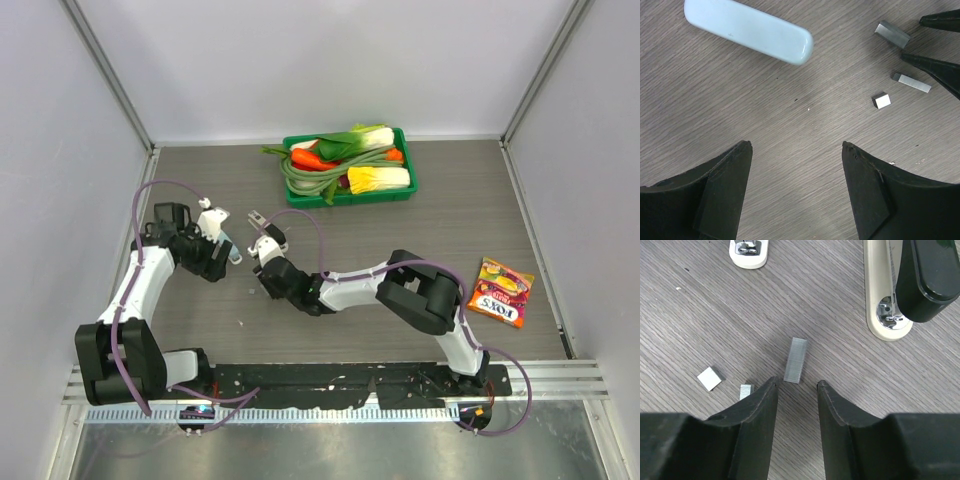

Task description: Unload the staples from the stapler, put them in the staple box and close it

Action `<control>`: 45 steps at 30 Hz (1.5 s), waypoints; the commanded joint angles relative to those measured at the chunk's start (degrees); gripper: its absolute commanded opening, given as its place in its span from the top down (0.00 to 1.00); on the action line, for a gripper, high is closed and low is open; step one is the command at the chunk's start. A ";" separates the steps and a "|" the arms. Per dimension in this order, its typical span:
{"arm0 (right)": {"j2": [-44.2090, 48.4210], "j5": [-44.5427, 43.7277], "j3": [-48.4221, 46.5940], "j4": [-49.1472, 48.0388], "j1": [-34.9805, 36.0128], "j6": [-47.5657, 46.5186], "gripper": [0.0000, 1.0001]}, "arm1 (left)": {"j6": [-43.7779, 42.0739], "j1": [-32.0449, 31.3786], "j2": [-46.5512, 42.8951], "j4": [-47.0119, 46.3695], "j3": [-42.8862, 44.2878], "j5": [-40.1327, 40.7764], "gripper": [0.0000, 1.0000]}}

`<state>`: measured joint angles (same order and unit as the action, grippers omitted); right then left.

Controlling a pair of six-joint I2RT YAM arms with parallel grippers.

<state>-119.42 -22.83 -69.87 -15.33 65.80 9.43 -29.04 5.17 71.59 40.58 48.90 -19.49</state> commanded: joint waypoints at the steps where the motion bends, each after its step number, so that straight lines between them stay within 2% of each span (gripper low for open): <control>1: 0.59 -0.38 -1.15 -1.81 -0.76 0.15 0.60 | -0.76 0.02 -1.54 -0.50 -0.13 -0.64 0.24; 7: -0.20 0.50 -1.15 -1.89 -1.02 -0.38 0.66 | -0.85 0.02 -1.37 -0.68 -0.48 -0.47 0.24; 18: -1.87 1.29 -2.56 -1.46 -1.02 -1.96 0.65 | -1.02 0.10 -0.93 -0.24 -0.13 -1.43 0.23; 21: -1.87 1.56 -2.21 -1.63 -1.02 -2.05 0.70 | -1.20 0.10 -1.02 0.03 -0.12 -1.70 0.23; 25: -1.26 1.74 -1.59 -1.19 -1.11 -1.87 0.90 | -1.11 0.02 -1.28 0.38 0.05 -2.40 0.23; 28: 0.06 1.74 -0.80 -0.84 -1.03 -1.87 0.96 | -1.02 0.10 -1.98 0.38 0.23 -3.10 0.23; 33: 4.09 2.70 0.52 0.65 -1.73 -0.04 0.99 | -1.02 0.02 -5.75 -0.06 1.19 -5.82 0.21; 34: 6.71 4.70 0.87 1.35 -1.90 0.93 0.99 | -1.11 0.02 -6.37 0.03 1.54 -7.74 0.08; 35: 8.48 6.55 1.31 1.62 -2.69 1.81 0.99 | -1.37 -0.16 -7.25 0.12 1.89 -8.80 0.01; 40: 18.06 19.73 2.54 5.30 -6.55 10.15 0.99 | -7.51 -2.88 -13.39 -0.23 5.76 -14.17 0.00; 41: 20.60 24.10 2.72 6.01 -7.78 11.21 0.99 | -8.66 -4.45 -14.10 -0.50 6.63 -13.83 0.00; 42: 22.02 25.80 2.72 6.71 -8.31 11.92 0.99 | -8.76 -4.64 -14.89 -1.11 8.21 -13.39 0.00; 45: 26.07 30.03 2.63 11.01 -9.98 13.77 0.99 | -11.30 -10.69 -16.83 -1.20 10.85 -9.36 0.00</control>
<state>-100.29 -2.57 -66.61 -7.97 57.76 18.20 -35.31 -0.45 57.71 41.15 54.72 -29.47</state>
